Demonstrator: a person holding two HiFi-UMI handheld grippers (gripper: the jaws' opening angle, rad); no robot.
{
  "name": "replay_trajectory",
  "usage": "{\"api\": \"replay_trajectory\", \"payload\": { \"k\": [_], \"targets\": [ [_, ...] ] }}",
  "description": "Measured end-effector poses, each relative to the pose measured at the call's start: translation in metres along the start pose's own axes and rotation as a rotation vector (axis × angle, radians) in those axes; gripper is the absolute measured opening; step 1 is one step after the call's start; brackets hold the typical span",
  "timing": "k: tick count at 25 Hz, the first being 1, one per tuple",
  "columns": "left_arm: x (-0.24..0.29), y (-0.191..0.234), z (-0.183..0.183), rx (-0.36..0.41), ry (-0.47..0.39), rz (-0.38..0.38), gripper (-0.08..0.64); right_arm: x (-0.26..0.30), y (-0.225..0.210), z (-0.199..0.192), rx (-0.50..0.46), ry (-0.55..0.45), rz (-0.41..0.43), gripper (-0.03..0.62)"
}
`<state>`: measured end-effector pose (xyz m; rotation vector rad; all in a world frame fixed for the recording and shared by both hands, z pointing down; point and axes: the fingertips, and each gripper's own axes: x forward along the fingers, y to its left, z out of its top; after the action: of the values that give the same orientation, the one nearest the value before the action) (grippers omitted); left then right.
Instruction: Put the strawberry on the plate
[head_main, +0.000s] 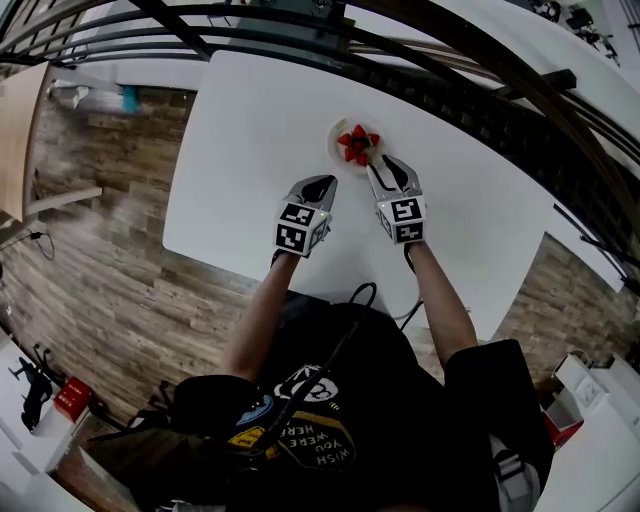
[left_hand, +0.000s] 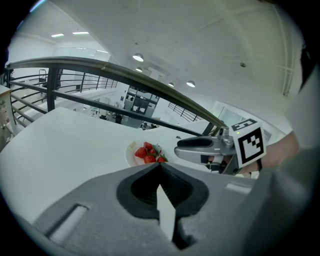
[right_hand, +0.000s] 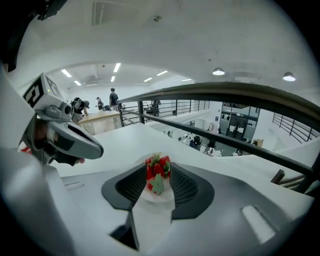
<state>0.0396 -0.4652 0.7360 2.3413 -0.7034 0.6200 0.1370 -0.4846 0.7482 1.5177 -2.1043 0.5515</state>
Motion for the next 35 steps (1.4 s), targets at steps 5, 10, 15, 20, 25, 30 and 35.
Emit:
{"api": "replay_trajectory", "payload": {
  "k": [5, 10, 15, 20, 25, 30, 35],
  "targets": [
    [-0.017, -0.026, 0.018, 0.043, -0.051, 0.0, 0.005, -0.051, 0.004, 0.032, 0.033, -0.112, -0.056, 0.093],
    [-0.043, -0.063, 0.034, 0.091, -0.113, -0.004, 0.005, -0.107, 0.017, 0.058, 0.112, -0.188, -0.072, 0.044],
    [-0.075, -0.103, 0.04, 0.093, -0.165, -0.011, 0.005, -0.154, 0.03, 0.065, 0.084, -0.258, -0.07, 0.011],
    [-0.108, -0.135, 0.045, 0.133, -0.224, 0.022, 0.005, -0.201, 0.048, 0.075, 0.082, -0.279, -0.054, 0.005],
    [-0.141, -0.167, 0.035, 0.12, -0.265, 0.063, 0.005, -0.249, 0.064, 0.072, 0.104, -0.312, -0.051, 0.003],
    [-0.162, -0.192, 0.037, 0.141, -0.314, 0.082, 0.005, -0.28, 0.072, 0.064, 0.079, -0.336, -0.031, 0.003],
    [-0.17, -0.2, 0.039, 0.162, -0.332, 0.095, 0.005, -0.295, 0.074, 0.05, 0.09, -0.333, -0.026, 0.003]
  ]
}}
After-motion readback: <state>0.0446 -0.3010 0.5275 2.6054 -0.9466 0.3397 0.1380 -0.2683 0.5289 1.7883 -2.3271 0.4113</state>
